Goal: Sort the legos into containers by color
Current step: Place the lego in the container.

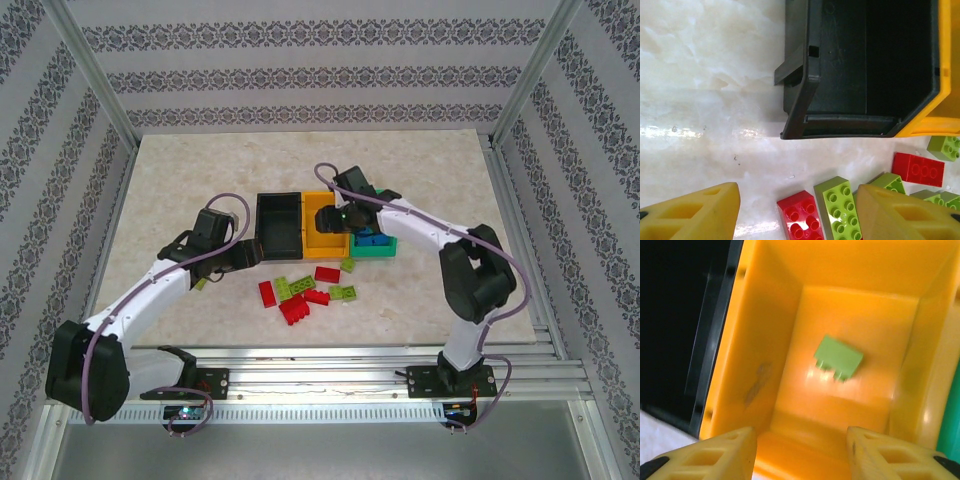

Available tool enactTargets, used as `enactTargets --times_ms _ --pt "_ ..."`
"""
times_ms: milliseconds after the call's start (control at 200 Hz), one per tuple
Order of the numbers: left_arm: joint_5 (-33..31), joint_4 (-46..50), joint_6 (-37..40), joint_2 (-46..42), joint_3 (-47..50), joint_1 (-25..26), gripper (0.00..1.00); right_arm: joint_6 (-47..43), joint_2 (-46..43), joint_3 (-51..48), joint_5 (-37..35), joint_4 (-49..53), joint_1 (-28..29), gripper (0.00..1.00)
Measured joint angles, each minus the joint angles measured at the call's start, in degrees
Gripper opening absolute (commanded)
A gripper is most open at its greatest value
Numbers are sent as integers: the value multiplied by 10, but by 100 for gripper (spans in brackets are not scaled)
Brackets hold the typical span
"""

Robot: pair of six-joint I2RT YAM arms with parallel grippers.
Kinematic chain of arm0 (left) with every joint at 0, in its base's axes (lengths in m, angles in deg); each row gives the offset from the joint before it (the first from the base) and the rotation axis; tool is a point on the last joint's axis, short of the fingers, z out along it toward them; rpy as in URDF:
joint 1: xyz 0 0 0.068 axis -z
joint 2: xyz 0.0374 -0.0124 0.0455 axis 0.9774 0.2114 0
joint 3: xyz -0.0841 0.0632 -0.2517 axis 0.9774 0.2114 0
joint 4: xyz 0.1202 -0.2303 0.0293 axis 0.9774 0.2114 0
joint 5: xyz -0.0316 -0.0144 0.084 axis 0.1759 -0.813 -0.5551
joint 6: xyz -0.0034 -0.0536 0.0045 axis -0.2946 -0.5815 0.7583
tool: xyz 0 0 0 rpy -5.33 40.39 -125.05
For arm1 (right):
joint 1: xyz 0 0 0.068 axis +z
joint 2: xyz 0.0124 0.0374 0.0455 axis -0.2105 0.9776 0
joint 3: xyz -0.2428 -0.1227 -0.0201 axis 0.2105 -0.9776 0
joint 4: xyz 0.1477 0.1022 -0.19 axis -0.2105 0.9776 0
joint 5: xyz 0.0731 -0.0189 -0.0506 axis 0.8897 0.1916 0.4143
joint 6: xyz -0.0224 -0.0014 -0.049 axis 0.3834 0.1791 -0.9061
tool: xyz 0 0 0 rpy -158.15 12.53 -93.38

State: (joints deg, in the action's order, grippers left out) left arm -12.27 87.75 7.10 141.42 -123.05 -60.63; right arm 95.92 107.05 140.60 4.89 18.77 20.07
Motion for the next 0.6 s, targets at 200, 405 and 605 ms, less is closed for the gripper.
enactTargets --times_ms 200,405,605 --pt "7 -13 -3 31 0 -1 63 3 -125 -127 -15 1 50 51" --pt "24 -43 -13 61 0 -1 63 30 -223 -244 -40 1 86 51" --pt "30 -72 -21 68 0 -1 63 61 -252 -302 -57 7 118 51"
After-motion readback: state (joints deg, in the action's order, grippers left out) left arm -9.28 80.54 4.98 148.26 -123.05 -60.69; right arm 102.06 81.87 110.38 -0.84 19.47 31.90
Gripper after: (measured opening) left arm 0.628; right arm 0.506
